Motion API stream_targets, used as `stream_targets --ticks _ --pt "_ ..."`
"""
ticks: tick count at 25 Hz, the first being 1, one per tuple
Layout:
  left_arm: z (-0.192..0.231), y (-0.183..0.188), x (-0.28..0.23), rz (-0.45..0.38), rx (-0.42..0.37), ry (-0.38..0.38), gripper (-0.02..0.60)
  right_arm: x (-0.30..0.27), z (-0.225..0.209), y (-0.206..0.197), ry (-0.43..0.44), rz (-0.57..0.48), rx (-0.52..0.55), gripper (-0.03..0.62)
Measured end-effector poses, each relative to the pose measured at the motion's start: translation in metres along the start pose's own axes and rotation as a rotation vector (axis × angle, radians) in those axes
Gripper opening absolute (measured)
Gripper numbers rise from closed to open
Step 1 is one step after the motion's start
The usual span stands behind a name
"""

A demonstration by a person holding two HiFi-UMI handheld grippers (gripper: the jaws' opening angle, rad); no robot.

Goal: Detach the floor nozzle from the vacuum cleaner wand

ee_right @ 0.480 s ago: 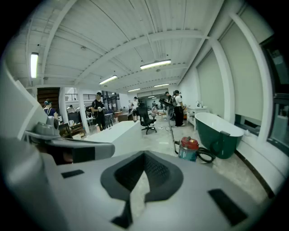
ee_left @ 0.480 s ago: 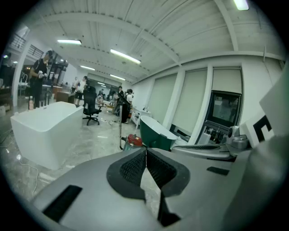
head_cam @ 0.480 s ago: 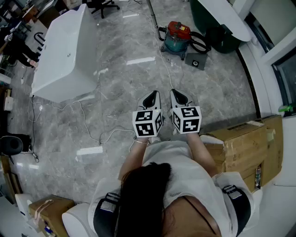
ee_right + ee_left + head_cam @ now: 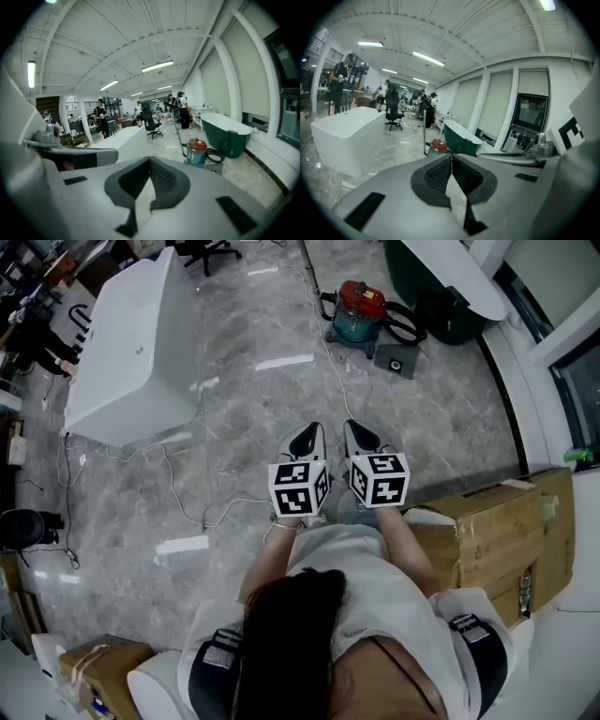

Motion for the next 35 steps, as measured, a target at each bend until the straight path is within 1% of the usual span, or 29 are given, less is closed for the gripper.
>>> stream_targets --ticks 5,8,14,18,23,27,32,35 --pt "-0.004 -0.004 -0.002 0.002 0.013 -0.003 0.009 0.001 -0.006 -0.006 0.001 -0.002 -0.014 0.015" --pt "-0.001 -0.006 -0.004 0.006 0.021 -0.001 0.009 -0.003 -0.007 -0.007 0.02 0.005 -0.02 0.015" --pt "0.007 0.006 -0.016 -0.009 0.025 0.031 0.009 -0.021 -0.011 0.002 0.047 0.008 0.012 0.015" --pt "0.009 0.009 -0.029 0.001 0.034 0.045 0.009 -0.034 -0.016 0.003 0.061 0.051 0.048 0.015" --pt "0.005 0.02 -0.051 -0.003 0.032 0.04 0.009 -0.048 -0.034 0.016 0.062 0.039 0.033 0.015" --pt "0.003 0.02 -0.066 0.006 0.037 0.039 0.009 -0.055 -0.048 0.015 0.05 0.053 0.026 0.015" --pt "0.004 0.026 -0.088 0.011 0.033 0.042 0.009 -0.07 -0.066 0.025 0.041 0.04 0.031 0.015" --pt "0.004 0.031 -0.103 0.017 0.044 0.038 0.009 -0.079 -0.077 0.031 0.032 0.046 0.038 0.015"
Point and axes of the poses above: the fingertips, and each gripper's own axes: x backward along the fingers, z to its left, y out of its top, the point moved 3 cm from there along x, backward along the fingers, and after that the axes turned 6 degrees about y, right-handed, at the moved point
